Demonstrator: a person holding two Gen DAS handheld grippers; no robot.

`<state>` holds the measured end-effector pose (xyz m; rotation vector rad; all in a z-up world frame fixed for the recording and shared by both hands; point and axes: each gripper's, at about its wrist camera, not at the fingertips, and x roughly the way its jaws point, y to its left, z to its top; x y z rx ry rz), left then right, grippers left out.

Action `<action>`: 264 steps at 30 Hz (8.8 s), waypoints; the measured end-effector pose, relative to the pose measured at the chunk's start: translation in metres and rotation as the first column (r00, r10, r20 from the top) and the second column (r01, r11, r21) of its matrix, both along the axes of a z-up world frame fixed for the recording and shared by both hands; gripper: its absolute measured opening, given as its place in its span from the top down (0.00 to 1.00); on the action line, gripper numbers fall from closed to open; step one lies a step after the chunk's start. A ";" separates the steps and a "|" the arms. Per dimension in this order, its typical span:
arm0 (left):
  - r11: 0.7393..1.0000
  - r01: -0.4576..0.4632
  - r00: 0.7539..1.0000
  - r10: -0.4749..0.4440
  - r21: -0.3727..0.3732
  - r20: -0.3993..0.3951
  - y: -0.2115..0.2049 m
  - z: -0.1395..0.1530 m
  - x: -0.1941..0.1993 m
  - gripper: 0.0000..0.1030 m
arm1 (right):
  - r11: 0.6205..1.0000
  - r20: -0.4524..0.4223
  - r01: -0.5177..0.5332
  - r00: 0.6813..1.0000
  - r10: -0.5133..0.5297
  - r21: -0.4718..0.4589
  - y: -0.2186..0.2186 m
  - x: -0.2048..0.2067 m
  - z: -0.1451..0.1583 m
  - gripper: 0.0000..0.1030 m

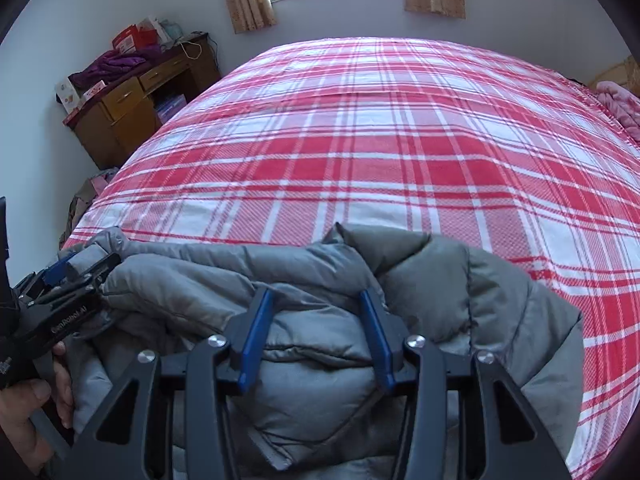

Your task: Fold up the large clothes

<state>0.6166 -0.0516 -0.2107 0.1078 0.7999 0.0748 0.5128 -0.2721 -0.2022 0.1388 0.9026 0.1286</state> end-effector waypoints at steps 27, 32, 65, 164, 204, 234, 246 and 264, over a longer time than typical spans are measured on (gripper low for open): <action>0.996 -0.031 0.999 0.032 0.084 -0.016 -0.009 -0.010 0.005 0.12 | 0.991 0.016 0.006 1.000 -0.003 -0.135 0.021 0.001 -0.020 0.52; 0.996 -0.030 0.999 0.031 0.080 -0.016 -0.010 -0.010 0.005 0.12 | 0.991 0.016 0.005 1.000 -0.003 -0.137 0.021 0.001 -0.020 0.52; 0.998 0.055 0.989 -0.053 0.011 -0.139 0.105 0.001 -0.282 0.11 | 0.996 -0.040 0.062 0.997 -0.064 -0.062 -0.057 -0.235 0.011 0.19; 0.950 -0.133 0.979 0.082 0.282 0.187 0.006 0.005 -0.165 0.02 | 0.982 0.185 0.127 0.978 -0.100 -0.137 0.007 -0.157 0.019 0.10; 0.955 -0.111 0.994 0.100 0.275 0.054 0.006 -0.023 -0.137 0.01 | 0.971 0.029 0.133 0.991 -0.130 -0.196 0.011 -0.130 -0.014 0.06; 0.990 -0.101 0.994 0.097 0.100 0.047 0.041 -0.012 -0.201 0.01 | 0.959 0.052 0.090 0.996 -0.079 -0.268 0.094 -0.155 -0.002 0.07; 0.982 -0.118 0.993 0.114 0.149 0.032 0.037 -0.021 -0.194 0.01 | 0.956 0.033 0.088 0.996 -0.082 -0.280 0.092 -0.142 -0.016 0.01; 0.980 -0.158 0.987 0.156 -0.117 -0.029 0.108 -0.021 -0.294 0.01 | 0.940 0.153 0.067 0.988 -0.016 -0.336 0.109 -0.271 -0.001 0.00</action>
